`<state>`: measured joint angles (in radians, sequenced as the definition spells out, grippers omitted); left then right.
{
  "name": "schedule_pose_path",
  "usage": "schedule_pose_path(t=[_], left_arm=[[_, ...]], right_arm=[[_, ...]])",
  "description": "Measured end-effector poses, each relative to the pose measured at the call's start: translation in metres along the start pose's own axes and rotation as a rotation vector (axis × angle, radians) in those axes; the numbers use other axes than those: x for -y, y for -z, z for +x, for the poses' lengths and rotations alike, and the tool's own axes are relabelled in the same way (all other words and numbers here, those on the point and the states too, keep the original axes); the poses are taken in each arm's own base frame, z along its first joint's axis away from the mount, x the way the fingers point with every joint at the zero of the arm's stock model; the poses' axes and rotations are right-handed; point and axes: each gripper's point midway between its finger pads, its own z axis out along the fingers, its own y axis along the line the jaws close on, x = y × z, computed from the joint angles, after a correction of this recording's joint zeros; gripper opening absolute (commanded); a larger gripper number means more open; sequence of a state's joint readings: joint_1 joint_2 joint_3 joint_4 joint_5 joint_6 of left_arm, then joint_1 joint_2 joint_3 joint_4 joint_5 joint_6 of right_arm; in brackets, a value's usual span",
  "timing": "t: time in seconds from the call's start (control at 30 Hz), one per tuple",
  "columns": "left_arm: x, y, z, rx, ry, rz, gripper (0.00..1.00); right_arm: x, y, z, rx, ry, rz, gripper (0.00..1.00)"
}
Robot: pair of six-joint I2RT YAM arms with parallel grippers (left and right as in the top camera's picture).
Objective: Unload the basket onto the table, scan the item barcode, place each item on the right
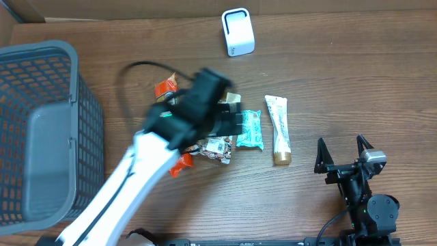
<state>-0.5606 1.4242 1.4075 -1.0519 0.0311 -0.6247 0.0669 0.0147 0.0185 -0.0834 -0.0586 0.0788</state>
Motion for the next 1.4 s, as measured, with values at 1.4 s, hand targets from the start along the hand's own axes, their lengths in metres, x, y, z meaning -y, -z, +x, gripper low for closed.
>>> schedule_pose_path(t=[1.4], left_arm=[[-0.246,0.108,0.008,0.037,0.352,-0.487,0.94]], right_arm=[[0.0,0.0,0.0,0.0,0.0,0.0,1.0]])
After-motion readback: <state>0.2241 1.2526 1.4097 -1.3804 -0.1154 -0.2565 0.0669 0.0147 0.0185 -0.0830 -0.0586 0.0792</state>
